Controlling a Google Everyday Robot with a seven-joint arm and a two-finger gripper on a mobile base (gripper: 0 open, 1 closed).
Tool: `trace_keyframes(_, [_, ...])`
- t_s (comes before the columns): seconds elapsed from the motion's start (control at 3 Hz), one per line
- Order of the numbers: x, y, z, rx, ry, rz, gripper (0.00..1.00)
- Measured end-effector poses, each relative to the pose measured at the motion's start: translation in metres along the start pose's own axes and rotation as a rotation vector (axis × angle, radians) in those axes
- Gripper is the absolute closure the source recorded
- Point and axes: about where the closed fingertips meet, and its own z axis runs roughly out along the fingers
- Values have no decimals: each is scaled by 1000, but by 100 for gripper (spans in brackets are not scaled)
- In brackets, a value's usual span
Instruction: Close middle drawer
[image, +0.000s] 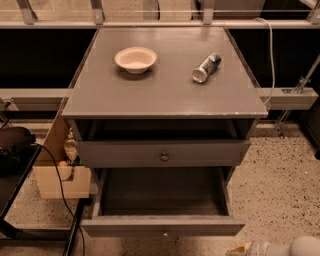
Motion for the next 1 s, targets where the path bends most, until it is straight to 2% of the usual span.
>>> trace_keyframes(0.67, [1,4,7,-7,-11,2,100])
trace_keyframes(1.0, [2,4,16,13,-47,-29,100])
